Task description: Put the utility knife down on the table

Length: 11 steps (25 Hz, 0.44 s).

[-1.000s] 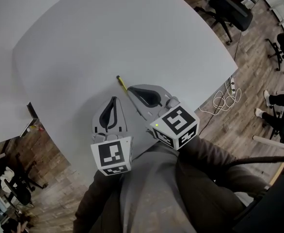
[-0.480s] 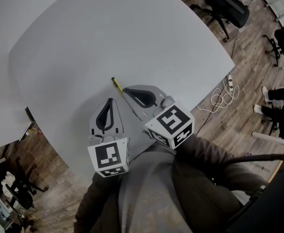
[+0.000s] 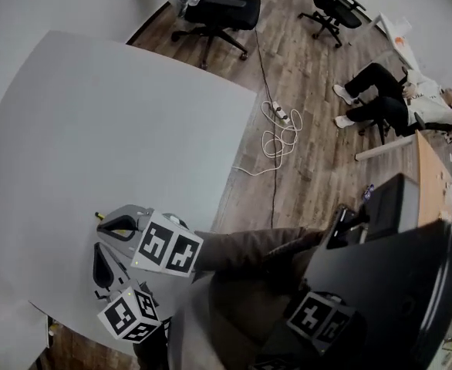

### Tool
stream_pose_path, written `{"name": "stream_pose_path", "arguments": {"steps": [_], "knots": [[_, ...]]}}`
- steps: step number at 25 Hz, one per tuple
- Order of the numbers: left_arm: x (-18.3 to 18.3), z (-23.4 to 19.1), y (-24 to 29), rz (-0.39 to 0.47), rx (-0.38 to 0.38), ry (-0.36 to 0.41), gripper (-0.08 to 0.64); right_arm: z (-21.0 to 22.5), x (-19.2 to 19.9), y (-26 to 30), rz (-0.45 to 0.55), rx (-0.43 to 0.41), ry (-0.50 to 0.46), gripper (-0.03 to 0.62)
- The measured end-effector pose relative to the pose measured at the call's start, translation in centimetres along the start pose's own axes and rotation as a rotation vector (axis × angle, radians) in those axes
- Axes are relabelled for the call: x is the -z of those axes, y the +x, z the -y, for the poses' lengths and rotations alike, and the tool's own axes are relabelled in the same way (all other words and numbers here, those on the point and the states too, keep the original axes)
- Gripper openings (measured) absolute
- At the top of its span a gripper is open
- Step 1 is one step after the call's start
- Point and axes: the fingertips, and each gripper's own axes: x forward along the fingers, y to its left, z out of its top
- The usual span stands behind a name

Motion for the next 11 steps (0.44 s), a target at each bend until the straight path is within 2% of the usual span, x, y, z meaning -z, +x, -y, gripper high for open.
{"name": "stream_pose_path", "arguments": {"steps": [11], "knots": [[0.8, 0.6, 0.7, 0.013, 0.032, 0.002, 0.002, 1.7, 0.7, -0.5, 0.012, 0.055, -0.006, 0.002]]}}
